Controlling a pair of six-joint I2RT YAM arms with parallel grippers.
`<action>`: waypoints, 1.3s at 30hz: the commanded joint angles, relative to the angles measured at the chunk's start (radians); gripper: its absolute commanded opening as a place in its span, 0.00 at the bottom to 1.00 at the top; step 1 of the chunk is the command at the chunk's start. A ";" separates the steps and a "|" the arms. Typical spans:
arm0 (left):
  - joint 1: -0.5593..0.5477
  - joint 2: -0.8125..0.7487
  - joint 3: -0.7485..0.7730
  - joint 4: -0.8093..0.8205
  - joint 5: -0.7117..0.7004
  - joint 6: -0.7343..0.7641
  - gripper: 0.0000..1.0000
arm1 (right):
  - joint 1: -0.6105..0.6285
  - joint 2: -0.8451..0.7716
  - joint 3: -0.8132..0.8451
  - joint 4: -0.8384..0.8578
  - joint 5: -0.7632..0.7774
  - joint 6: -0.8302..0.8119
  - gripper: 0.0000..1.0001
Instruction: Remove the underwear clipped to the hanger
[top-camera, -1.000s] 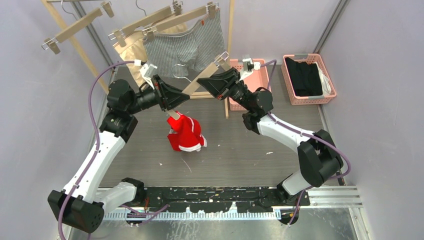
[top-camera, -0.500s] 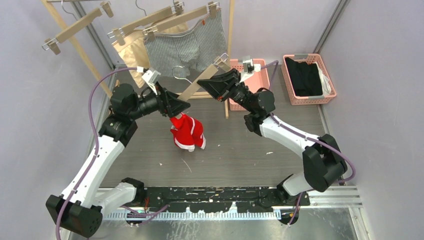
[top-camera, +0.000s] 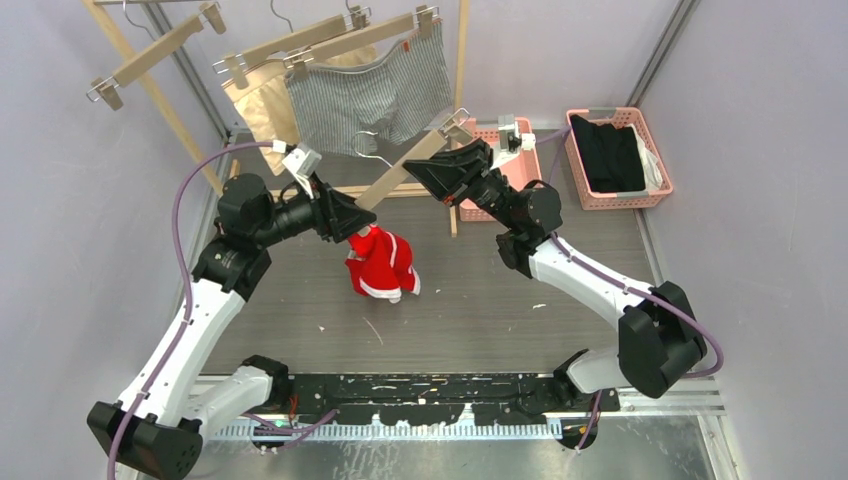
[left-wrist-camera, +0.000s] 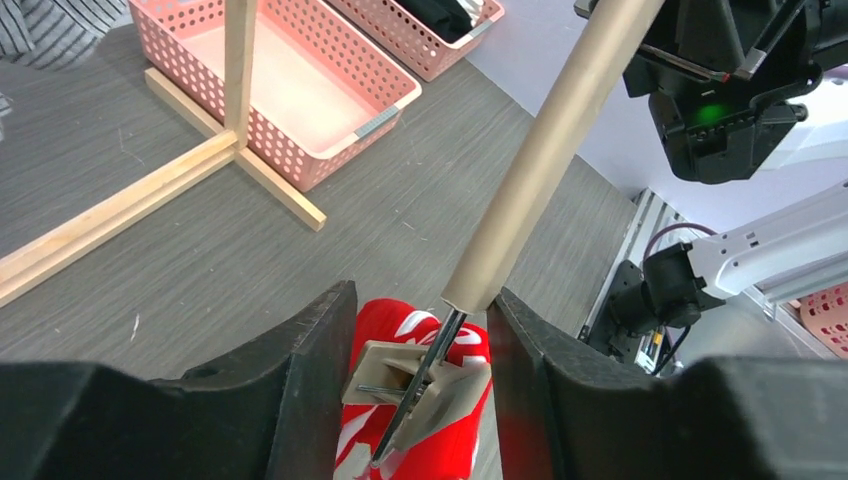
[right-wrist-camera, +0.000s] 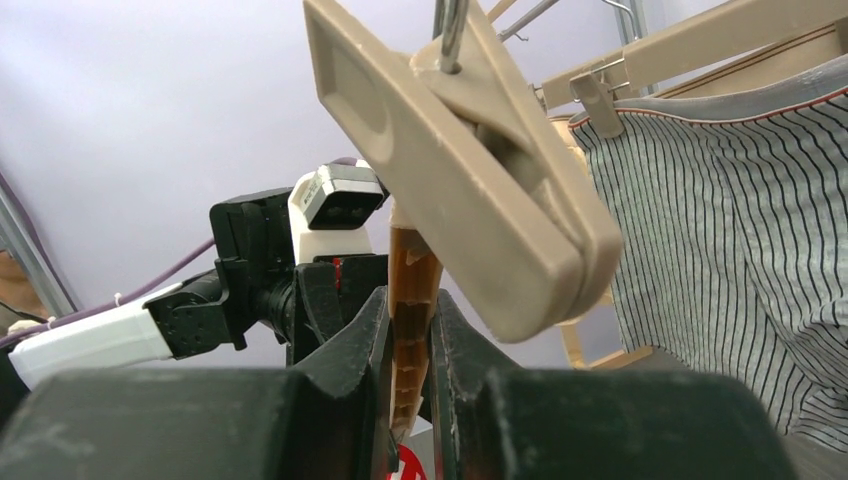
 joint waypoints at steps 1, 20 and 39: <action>-0.002 -0.027 0.005 -0.002 0.023 0.025 0.43 | 0.004 -0.052 0.016 0.048 0.025 -0.007 0.01; -0.002 0.006 0.048 0.135 0.082 -0.052 0.54 | 0.013 -0.069 0.006 0.020 0.022 -0.014 0.01; -0.002 -0.034 0.127 0.004 0.050 0.000 0.00 | 0.019 -0.082 -0.025 -0.075 0.059 -0.076 0.36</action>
